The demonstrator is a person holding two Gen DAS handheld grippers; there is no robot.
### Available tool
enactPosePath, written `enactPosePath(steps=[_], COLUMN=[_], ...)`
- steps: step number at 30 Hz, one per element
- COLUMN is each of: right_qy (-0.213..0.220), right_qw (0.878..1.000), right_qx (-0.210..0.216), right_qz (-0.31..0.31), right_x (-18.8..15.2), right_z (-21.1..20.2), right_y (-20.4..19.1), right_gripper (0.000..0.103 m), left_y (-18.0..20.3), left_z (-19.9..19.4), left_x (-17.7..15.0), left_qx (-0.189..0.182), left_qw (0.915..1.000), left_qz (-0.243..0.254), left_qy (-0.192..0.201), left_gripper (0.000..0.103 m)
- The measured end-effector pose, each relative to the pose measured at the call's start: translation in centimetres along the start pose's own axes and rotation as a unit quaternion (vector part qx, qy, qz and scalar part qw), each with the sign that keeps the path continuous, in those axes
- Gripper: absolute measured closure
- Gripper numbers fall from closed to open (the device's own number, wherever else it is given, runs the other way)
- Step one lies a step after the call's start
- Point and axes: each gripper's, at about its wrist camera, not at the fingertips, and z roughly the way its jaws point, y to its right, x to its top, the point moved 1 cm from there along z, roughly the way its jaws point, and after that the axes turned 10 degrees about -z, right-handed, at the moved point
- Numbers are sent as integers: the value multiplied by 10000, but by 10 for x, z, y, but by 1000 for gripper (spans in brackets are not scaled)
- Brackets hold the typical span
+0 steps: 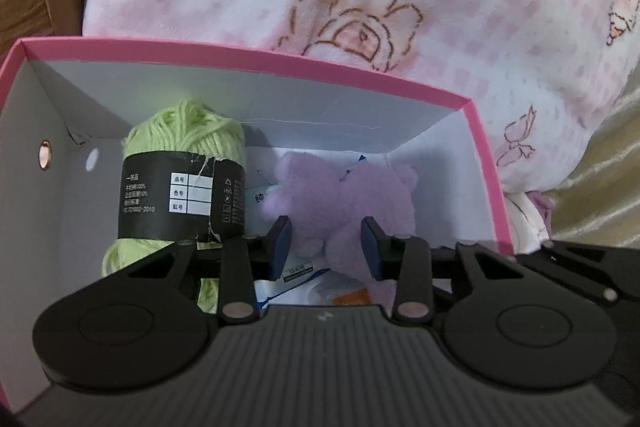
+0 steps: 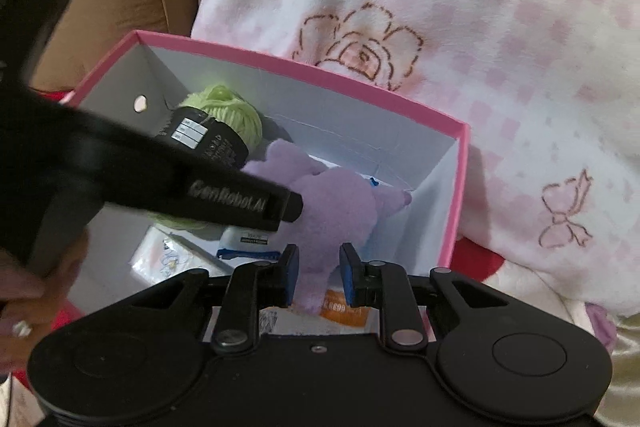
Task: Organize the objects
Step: 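Lower the plush toy into the pink box and open the left gripper, then raise the left gripper out of the pink box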
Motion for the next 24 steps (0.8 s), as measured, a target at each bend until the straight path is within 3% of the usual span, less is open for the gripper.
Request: enactPosePath(steps=[10, 13, 15, 20, 24], right_qy=[606, 572, 689, 901, 1102], right_qw=[9968, 9970, 9960, 9941, 9927], right_qx=[301, 232, 312, 402, 419], right_qz=[421, 465, 473, 458, 264], right_x=[-30, -27, -28, -36, -43], right_z=[-57, -60, -66, -102, -136], right_y=[1, -5, -10, -20, -32], right_gripper=[72, 72, 72, 71, 69], left_y=[12, 18, 21, 14, 18], left_z=[-54, -74, -91, -131, -170], left_x=[-5, -7, -11, -22, -39], left_qx=[-126, -137, -31, -164, -54], left_qw=[9998, 9995, 9996, 9992, 9999], left_qz=[111, 192, 225, -138, 72], left_qy=[106, 190, 151, -334, -137], left_gripper=[62, 62, 62, 62, 62])
